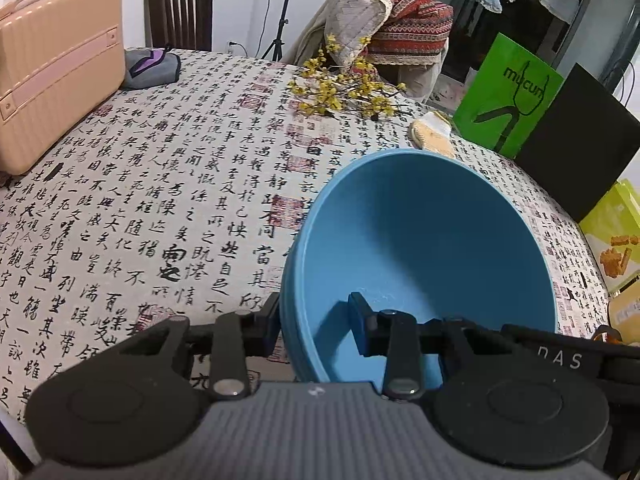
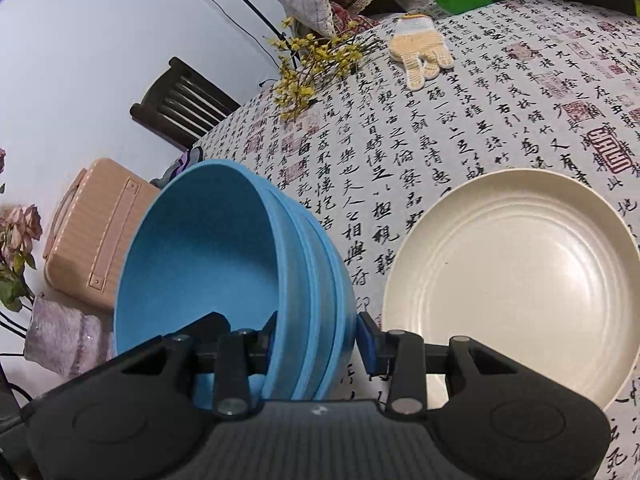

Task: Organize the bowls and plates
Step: 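Carry the blue bowl stack with both grippers toward the cream plates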

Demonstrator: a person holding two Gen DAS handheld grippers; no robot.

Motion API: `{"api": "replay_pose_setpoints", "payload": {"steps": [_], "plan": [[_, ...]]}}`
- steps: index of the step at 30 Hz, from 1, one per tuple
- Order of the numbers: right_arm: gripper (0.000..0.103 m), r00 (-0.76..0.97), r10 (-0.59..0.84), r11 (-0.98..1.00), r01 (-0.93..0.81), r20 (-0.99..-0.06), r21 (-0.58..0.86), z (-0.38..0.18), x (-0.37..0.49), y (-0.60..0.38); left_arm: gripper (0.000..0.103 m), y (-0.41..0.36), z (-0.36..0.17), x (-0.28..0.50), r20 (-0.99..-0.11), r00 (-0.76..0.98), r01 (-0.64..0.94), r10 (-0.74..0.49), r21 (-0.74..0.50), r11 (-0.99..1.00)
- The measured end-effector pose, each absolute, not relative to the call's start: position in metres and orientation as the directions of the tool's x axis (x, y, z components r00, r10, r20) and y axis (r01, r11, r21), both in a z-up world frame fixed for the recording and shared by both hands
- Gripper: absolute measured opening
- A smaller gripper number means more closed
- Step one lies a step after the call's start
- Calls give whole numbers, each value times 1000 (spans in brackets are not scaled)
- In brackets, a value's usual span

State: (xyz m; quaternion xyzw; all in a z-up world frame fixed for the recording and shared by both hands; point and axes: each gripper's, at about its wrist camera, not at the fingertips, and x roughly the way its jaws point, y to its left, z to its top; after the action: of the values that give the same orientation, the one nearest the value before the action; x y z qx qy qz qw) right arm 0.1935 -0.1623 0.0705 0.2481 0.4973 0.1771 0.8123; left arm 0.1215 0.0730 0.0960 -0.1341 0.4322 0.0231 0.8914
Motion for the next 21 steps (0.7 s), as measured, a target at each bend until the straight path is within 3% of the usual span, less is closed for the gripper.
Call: {"api": "replay_pose_setpoints", "payload": {"steps": [21], "plan": [[37,477,511,812,5,-715,583,67,183,-215,35,23,95,122,-778,620,-102,-106,-214,971]]}}
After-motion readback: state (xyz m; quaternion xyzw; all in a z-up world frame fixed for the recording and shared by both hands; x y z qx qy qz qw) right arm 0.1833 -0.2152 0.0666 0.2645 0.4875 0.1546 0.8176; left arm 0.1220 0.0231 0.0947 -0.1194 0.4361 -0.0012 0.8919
